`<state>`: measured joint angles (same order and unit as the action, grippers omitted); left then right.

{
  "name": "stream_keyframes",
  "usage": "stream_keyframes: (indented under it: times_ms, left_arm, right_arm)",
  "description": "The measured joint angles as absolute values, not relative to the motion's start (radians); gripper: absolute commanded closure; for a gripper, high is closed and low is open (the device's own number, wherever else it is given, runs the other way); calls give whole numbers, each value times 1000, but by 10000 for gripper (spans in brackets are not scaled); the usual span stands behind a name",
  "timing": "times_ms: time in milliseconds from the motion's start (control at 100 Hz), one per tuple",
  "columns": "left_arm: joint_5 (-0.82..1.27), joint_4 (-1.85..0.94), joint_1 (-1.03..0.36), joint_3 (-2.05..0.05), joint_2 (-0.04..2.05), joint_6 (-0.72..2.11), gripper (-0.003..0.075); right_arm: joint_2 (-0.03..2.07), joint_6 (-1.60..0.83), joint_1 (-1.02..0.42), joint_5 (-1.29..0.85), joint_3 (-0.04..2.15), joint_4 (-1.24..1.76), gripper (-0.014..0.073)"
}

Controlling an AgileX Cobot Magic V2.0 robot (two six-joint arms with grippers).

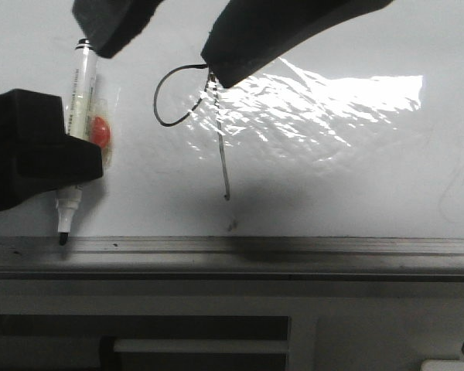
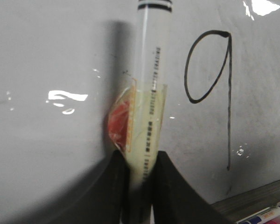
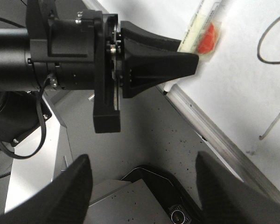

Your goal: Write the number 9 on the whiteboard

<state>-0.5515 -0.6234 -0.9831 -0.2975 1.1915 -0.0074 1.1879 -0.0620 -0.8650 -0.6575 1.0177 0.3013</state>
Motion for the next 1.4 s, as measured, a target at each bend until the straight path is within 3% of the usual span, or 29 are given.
stream_keyframes:
  times_ms: [80, 230, 300, 500, 570, 640, 720, 820, 960, 1150, 1400]
  left_arm:
    - [-554, -617, -983, -297, 1193, -7, 694]
    - [-556, -608, -983, -297, 1200, -19, 433]
    - [-561, -598, -983, -300, 1199, -45, 357]
    - [-573, -596, -984, -304, 1174, -80, 339]
    - [-573, -605, -984, -299, 1156, -82, 339]
    - [-569, -609, -984, -293, 1125, -83, 339]
    - [-569, -589, -984, -282, 1066, -84, 358]
    - [-569, -501, -984, -257, 974, -84, 456]
    - [-569, -383, -984, -209, 813, -84, 736]
    - [-559, -302, -984, -109, 595, -84, 741]
    - [-399, -244, -984, 1, 416, -84, 741]
  right_arm:
    - [1188, -62, -865, -657, 1018, 301, 174]
    - [1188, -62, -865, -657, 1018, 301, 174]
    - [1188, -62, -865, -659, 1018, 301, 174]
    - [1188, -62, -865, -659, 1018, 301, 190]
    - [1186, -62, -865, -659, 1018, 292, 272]
    - [1173, -62, -865, -657, 1015, 274, 428]
    - [1135, -62, -865, -626, 991, 252, 657]
    - [1061, -62, -865, -535, 921, 228, 652]
    - [927, -62, -865, -382, 786, 201, 652]
    - [713, -62, -865, -134, 523, 137, 652]
    - [408, -64, -865, 189, 170, 133, 655]
